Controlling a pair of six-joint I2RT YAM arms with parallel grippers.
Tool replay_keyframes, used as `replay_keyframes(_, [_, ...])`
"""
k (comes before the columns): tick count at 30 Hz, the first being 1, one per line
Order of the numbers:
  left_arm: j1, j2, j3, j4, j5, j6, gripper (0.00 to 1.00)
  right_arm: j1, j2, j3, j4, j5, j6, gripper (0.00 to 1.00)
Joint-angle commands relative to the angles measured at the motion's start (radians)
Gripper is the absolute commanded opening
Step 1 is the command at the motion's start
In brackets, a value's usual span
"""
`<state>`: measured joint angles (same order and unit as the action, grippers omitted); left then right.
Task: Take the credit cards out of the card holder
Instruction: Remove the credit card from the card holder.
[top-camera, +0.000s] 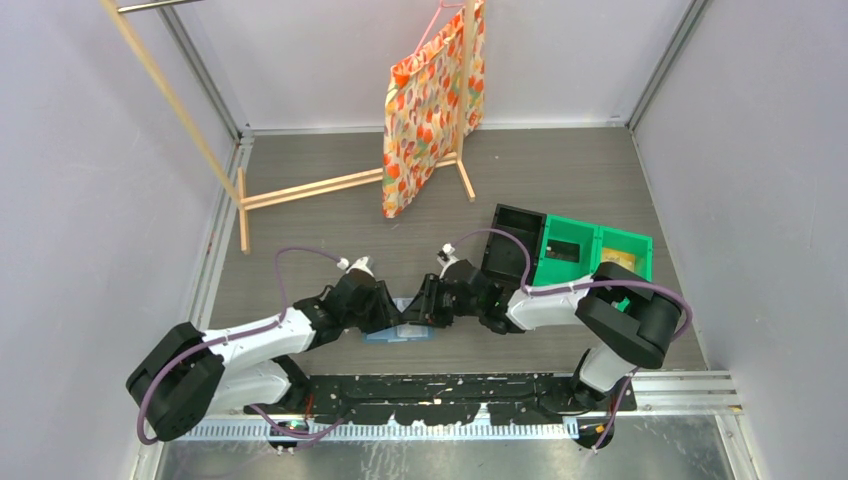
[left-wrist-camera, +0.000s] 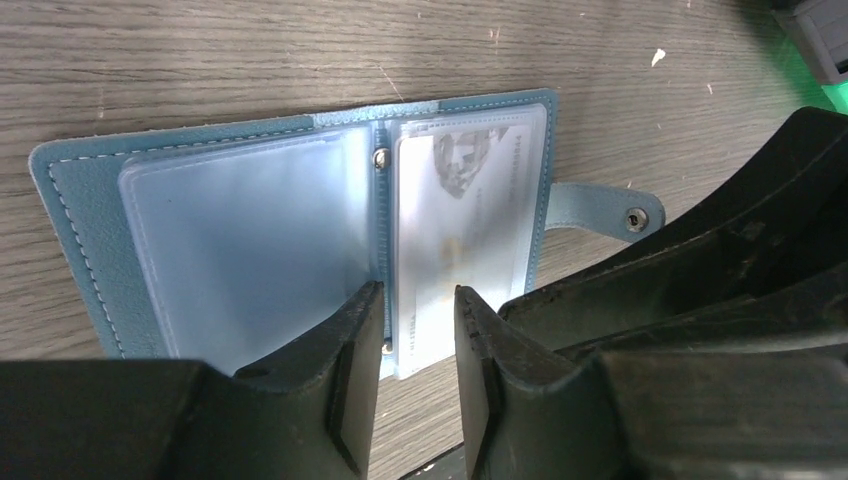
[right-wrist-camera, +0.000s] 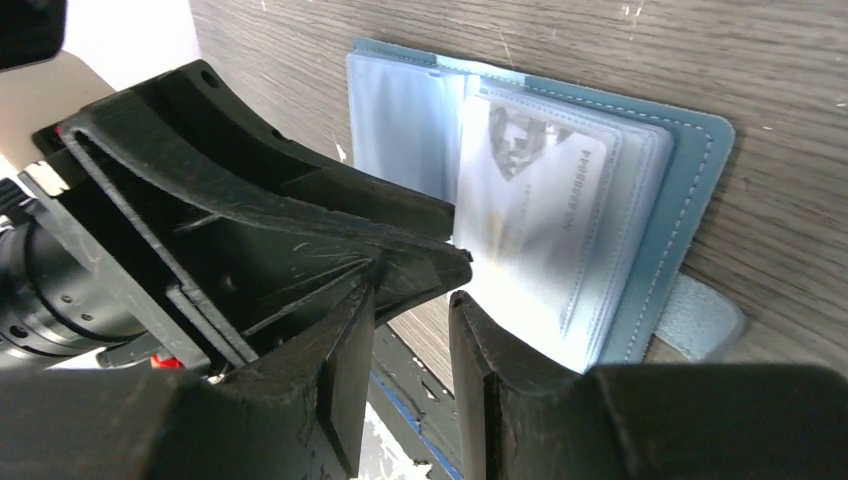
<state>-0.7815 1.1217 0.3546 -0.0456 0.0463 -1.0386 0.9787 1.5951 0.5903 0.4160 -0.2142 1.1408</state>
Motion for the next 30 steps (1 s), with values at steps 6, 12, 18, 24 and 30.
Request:
replay_keyframes(6, [0.001,-0.048,-0.013,-0.071,-0.038,0.016,0.25,0.003,-0.104,-0.031,-0.079,0.117,-0.022,0.33])
replay_keyframes(12, [0.001,-0.084,-0.023,-0.085,-0.039,0.016,0.22,0.000,-0.135,-0.001,-0.258,0.201,-0.096,0.32])
replay_keyframes(18, [0.001,-0.091,-0.028,-0.086,-0.039,0.015,0.20,0.000,-0.097,0.030,-0.295,0.200,-0.117,0.35])
replay_keyframes(24, [0.003,-0.150,-0.008,-0.159,-0.088,0.027,0.16,0.000,-0.056,0.038,-0.274,0.185,-0.116,0.35])
replay_keyframes(30, [0.015,-0.292,0.001,-0.257,-0.112,0.038,0.15,0.000,-0.102,0.020,-0.274,0.211,-0.110,0.35])
